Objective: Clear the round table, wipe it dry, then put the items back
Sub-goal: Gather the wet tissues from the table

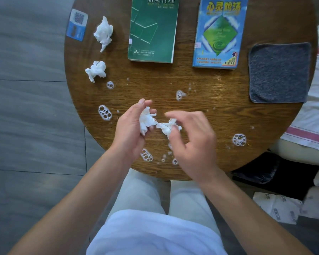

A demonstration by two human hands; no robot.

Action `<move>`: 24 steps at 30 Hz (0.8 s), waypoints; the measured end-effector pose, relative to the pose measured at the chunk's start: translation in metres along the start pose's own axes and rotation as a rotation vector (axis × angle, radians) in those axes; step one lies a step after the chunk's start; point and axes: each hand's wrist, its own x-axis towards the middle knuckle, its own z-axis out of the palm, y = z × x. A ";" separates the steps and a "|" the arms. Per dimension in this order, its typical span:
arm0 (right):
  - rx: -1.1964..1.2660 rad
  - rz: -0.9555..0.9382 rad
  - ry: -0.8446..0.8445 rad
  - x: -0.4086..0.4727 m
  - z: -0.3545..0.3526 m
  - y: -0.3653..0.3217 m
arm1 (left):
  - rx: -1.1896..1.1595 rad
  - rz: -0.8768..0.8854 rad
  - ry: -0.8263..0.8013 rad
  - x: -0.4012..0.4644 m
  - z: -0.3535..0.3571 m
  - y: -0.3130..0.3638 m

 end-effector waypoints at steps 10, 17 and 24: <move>-0.622 0.128 -0.383 -0.014 0.037 0.089 | 0.015 -0.045 0.049 0.007 -0.027 0.001; -0.683 0.157 -0.506 -0.017 0.074 0.099 | 0.044 -0.079 0.019 0.009 -0.036 -0.006; -0.643 0.177 -0.474 -0.010 0.075 0.105 | 0.051 -0.096 0.022 0.009 -0.041 -0.006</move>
